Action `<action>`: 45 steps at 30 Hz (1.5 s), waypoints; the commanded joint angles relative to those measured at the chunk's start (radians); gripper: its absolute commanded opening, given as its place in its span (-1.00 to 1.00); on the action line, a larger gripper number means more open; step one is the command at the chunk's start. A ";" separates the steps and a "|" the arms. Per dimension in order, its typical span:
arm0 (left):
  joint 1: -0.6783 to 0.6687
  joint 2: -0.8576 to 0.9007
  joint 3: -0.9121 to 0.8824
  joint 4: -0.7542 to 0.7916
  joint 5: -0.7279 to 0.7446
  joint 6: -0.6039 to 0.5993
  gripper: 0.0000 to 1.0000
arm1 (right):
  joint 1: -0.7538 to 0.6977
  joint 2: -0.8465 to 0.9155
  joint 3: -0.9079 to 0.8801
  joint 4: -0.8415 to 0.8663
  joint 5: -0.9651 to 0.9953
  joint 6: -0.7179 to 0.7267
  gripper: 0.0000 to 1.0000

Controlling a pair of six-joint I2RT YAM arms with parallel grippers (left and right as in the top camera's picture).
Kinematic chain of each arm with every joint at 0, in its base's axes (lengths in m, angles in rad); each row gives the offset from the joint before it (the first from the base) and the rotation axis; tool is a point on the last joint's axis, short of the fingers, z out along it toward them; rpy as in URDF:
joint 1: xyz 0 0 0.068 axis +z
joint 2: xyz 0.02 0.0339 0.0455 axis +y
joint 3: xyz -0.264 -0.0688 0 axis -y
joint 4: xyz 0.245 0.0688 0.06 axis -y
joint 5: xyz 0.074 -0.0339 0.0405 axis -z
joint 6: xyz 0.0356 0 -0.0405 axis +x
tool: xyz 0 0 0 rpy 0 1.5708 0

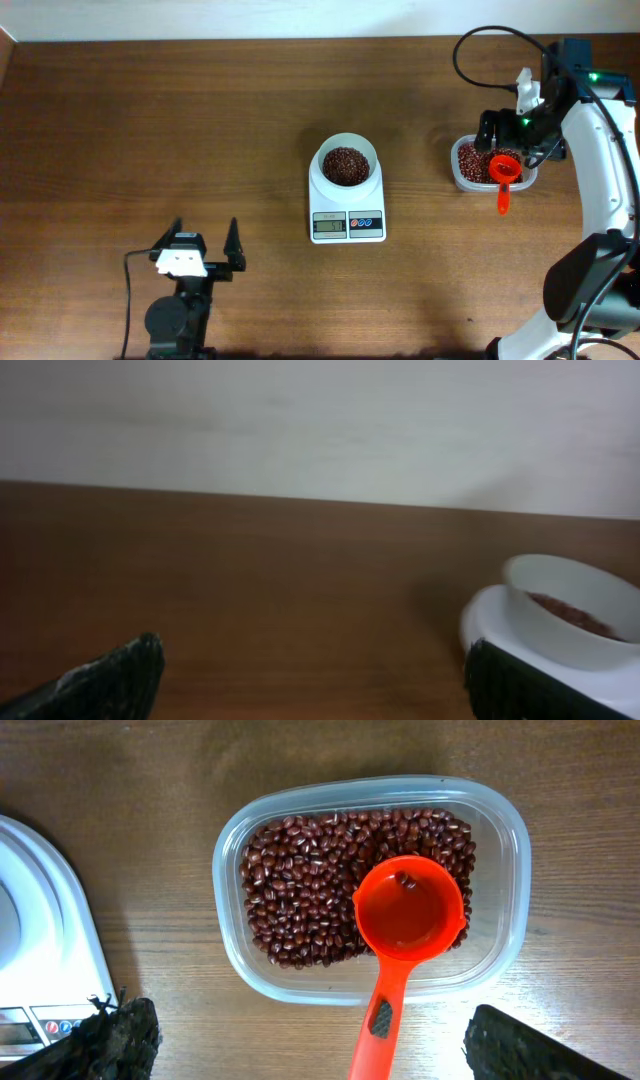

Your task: Scoop item into bowl and weigh 50g on scale

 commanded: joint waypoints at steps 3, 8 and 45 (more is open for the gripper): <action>0.008 -0.005 -0.002 -0.011 -0.069 0.020 0.97 | -0.001 0.002 -0.005 0.002 -0.005 -0.003 0.97; 0.008 -0.005 -0.002 -0.011 -0.069 0.020 0.97 | -0.001 0.002 -0.005 0.002 -0.005 -0.003 0.98; 0.008 -0.005 -0.002 -0.011 -0.069 0.020 0.97 | -0.001 -0.853 -0.619 0.356 -0.037 -0.194 0.97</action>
